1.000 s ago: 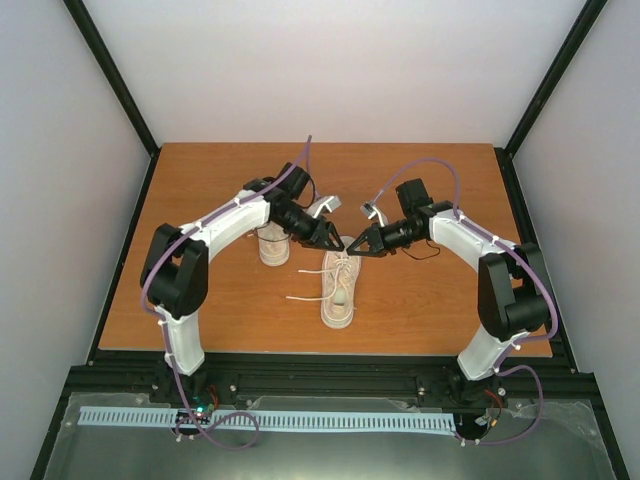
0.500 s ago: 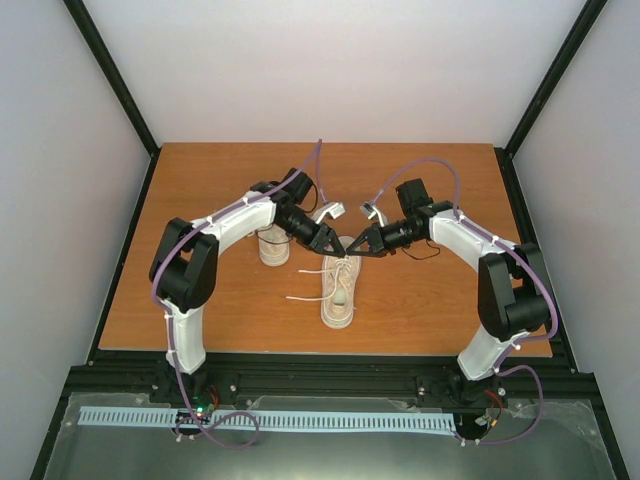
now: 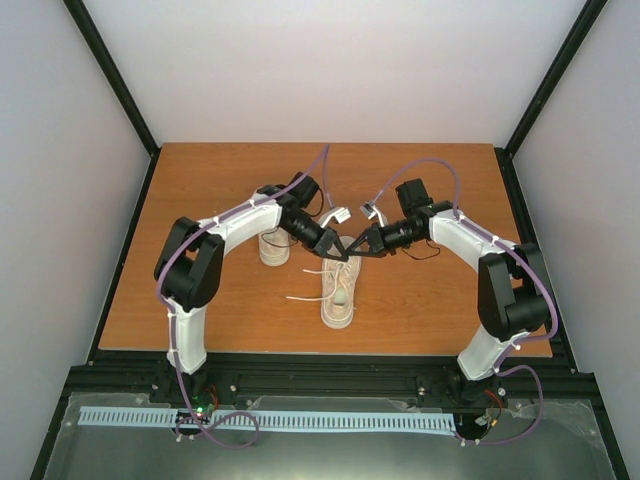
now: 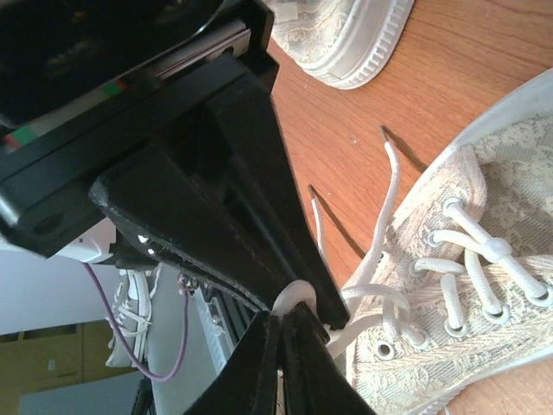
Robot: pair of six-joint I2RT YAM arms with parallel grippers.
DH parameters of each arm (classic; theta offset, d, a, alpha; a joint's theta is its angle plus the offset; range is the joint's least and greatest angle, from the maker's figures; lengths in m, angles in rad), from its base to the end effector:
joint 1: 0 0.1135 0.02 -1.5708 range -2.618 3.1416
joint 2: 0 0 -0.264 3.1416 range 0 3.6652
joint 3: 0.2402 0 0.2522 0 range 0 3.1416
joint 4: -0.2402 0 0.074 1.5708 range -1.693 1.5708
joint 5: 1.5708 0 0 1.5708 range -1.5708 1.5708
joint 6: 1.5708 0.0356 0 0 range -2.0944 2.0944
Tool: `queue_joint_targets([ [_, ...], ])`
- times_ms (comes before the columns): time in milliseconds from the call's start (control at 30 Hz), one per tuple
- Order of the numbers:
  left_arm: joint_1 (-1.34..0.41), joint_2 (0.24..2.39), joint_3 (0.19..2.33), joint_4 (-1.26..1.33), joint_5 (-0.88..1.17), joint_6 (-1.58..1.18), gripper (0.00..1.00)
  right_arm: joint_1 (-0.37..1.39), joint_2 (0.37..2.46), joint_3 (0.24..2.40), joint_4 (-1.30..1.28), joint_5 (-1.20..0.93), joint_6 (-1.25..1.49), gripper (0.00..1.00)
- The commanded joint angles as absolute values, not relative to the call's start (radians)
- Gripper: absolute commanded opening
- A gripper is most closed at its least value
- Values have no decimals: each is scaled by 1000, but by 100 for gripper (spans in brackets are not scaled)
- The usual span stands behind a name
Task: Tie the shoes
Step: Wrap the shoelace around the shoelace.
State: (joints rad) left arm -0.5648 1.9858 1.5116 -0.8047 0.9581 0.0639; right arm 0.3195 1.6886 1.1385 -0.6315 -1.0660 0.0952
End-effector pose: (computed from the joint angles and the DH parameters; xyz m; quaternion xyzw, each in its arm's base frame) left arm 0.3214 -0.2381 0.2061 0.3352 0.8142 -0.4738 0.0120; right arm 0.2996 0.1319 0.2144 -0.1922 0.8287 0.5221 0.0604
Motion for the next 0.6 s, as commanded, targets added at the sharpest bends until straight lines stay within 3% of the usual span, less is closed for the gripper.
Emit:
queue_joint_targets([
  [0, -574, 1956, 1500, -725, 973, 24, 3, 327, 1675, 1156, -622, -1031, 100, 5],
  [33, -574, 1943, 1481, -698, 973, 6, 1, 327, 1667, 1154, -619, -1018, 106, 9],
  [167, -574, 1899, 1409, -628, 935, -53, 1, 334, 1611, 1137, -611, -928, 146, 48],
  [233, -574, 1885, 1383, -630, 888, -68, 1, 357, 1565, 1131, -619, -817, 175, 58],
  [400, -574, 1820, 1322, -607, 807, -129, 1, 471, 1456, 1112, -667, -471, 318, 63],
  [567, -574, 1789, 1277, -567, 745, -213, 1, 627, 1416, 1108, -751, -190, 507, 56],
])
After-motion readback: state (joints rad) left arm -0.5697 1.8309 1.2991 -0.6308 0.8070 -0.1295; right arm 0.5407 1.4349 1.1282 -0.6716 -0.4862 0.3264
